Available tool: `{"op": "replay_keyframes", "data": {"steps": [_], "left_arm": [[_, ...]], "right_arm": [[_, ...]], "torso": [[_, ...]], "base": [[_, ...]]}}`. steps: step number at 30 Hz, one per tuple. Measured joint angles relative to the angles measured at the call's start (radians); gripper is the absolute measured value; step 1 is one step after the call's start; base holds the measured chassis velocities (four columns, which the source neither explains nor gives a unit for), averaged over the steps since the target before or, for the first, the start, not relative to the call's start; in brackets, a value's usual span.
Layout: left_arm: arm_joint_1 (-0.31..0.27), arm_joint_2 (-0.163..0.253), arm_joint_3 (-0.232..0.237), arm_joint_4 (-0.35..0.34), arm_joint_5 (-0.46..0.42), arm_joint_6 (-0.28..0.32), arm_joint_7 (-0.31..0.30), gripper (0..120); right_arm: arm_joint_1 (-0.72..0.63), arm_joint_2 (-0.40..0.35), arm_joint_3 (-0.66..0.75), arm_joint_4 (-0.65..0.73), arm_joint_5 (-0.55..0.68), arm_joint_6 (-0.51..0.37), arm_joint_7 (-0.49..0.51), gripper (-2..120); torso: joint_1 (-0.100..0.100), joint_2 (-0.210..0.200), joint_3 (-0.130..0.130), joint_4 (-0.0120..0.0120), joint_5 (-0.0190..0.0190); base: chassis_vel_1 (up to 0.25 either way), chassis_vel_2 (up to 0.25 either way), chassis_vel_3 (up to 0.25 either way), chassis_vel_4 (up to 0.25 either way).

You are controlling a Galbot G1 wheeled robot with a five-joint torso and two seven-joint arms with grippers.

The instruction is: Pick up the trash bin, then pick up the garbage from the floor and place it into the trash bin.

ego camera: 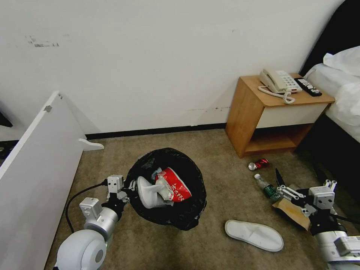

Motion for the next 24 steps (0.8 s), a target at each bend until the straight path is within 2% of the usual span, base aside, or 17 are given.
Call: {"op": "replay_keyframes", "data": {"steps": [24], "left_arm": [[-0.005,-0.001,-0.001,0.010,0.000,-0.002,0.002,4]], "right_arm": [[0.006,0.006,-0.004,-0.008,-0.003,0.007,0.000,100]], "torso": [[0.000,0.000,0.000,-0.0006,0.0000]], "base": [[-0.007,-0.008,-0.008,-0.010]]}}
